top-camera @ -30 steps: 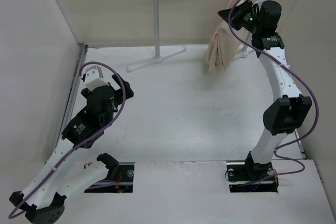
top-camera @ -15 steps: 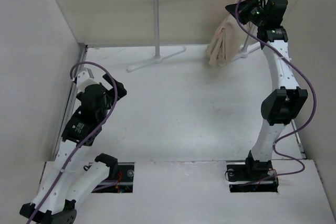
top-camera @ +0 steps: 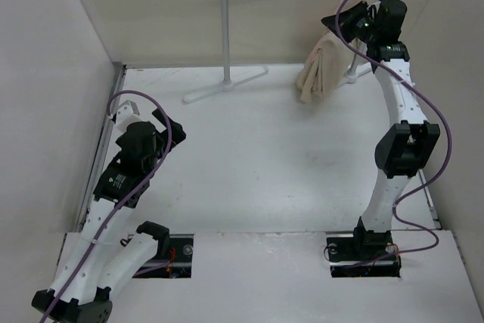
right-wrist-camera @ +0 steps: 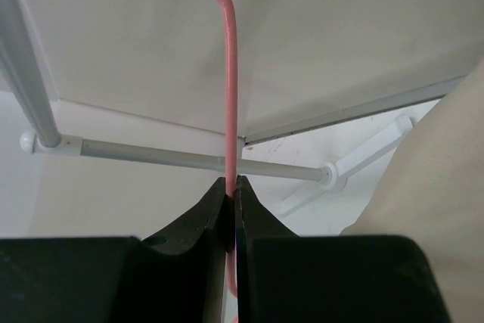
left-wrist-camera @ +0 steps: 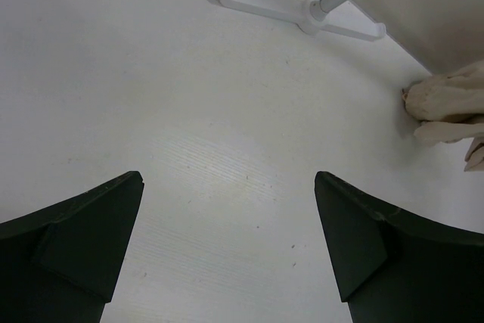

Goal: Place the trousers on the hanger
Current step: Place the hanger at the clothesline, then reset both arms

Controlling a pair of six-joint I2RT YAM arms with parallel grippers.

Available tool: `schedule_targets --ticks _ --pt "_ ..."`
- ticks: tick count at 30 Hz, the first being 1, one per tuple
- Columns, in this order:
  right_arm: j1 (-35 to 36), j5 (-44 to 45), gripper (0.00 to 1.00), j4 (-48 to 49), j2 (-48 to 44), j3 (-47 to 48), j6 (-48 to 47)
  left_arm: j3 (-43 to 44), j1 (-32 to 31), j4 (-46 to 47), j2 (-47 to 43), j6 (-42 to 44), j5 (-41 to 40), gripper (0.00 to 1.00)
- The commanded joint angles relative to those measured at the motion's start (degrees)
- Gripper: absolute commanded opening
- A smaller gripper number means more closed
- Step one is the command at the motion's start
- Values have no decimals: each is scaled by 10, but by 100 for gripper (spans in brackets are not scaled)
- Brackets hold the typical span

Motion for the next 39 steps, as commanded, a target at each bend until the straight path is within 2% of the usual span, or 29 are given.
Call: schedule_targets --ticks 1,7,13,16,19,24,27,29,35,39 --pt "-7 -5 15 54 -15 -6 -13 -3 5 5 -3 -11 4 100" --pt "-10 2 34 53 -18 -7 -12 -2 5 4 -4 -11 4 100" --pt "-10 2 66 47 -39 -15 -18 -1 10 5 -1 -12 4 100" --pt "-12 10 77 47 -66 -31 -25 2 11 5 3 -13 4 100" --pt "-15 21 83 47 -103 -65 -35 11 12 3 15 -13 4 100" --pt "-24 61 88 47 -202 -191 -64 36 10 -13 66 -10 5 100" --pt "-25 99 100 49 -282 -300 -86 52 -6 -29 115 -9 7 100" --pt "-25 133 100 40 -336 -377 -101 56 -23 -29 144 -13 9 100" --pt "-9 330 100 -55 -494 -612 -144 62 -96 -17 214 -23 5 100" --pt "6 443 100 -129 -569 -727 -160 65 -134 -9 251 -23 5 100"
